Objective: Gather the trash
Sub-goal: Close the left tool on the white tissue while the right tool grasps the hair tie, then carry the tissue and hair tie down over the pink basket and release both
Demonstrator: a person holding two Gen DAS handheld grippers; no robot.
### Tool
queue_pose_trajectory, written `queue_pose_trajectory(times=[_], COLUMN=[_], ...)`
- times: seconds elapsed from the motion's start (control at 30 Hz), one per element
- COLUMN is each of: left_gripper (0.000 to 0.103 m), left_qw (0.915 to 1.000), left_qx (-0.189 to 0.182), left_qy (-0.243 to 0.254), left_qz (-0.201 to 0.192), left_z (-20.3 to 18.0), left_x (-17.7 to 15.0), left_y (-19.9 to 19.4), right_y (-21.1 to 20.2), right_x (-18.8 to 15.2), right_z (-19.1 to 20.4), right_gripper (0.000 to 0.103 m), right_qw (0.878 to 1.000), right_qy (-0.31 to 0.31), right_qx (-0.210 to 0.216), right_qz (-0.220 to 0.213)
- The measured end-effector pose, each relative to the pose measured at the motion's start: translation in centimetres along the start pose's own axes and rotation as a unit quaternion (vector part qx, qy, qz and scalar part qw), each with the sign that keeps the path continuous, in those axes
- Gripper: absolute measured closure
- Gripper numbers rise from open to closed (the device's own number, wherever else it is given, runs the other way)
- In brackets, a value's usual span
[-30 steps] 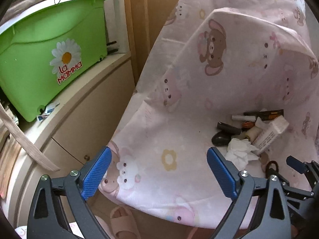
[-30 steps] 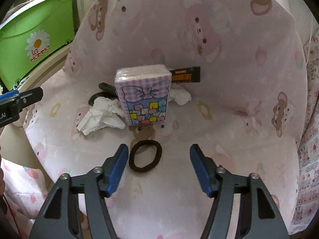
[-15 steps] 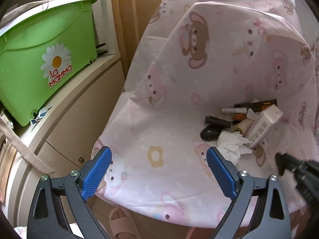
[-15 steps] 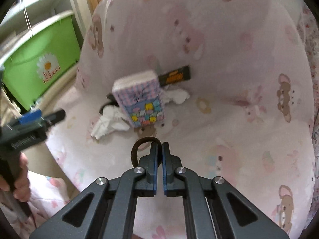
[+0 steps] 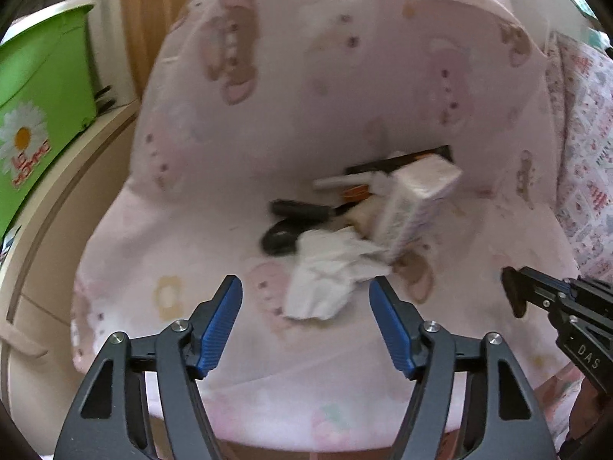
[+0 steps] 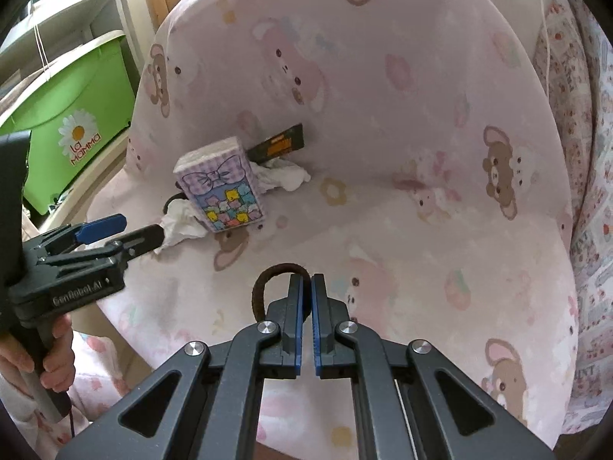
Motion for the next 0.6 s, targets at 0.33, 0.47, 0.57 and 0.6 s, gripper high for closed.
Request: queue_pose_trajectory(times=[0.33,0.47,0.57,0.6], left_gripper=[0.098,0.099,0.099,0.099], left_qw=[0.9993,0.9992,0.999,0.9992], left_qx=[0.007,0.003,-0.005,-0.001], left_qy=[-0.028,-0.039,-0.044,-0.039], left_qz=[0.025,0.012,-0.002,-0.011], left_z=[0.4,1.5,2.6,2.7], left_x=[-0.4,-0.6,-0.5,-0.6], left_y=[1.1,-0.9,-2.5,-3.2], right_y=[-0.8,-1.1,-1.6,-1.6], right_x=[0.2,0.1,0.1,0.1], right_z=[0.0,-0.6,-0.9,-0.9], right_gripper=[0.098,0.098,0.098,0.098], right_qw=[1.0,1.0,1.0,1.0], right_qy=[-0.007,0.005,0.012,0.013], right_qx=[-0.013,-0.012,-0.009,-0.01], right_qz=[-0.014,-0.014,-0.018,-0.019])
Point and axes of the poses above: each gripper's, at about its wrist camera, not at the fingertips, and y roughly the way its jaws point, z to its left, x to its top, the point moved 3 cm from there along y, roughly the way its jaws point, and after that the axes turned 6 degrees about y, right-handed, at the moved point
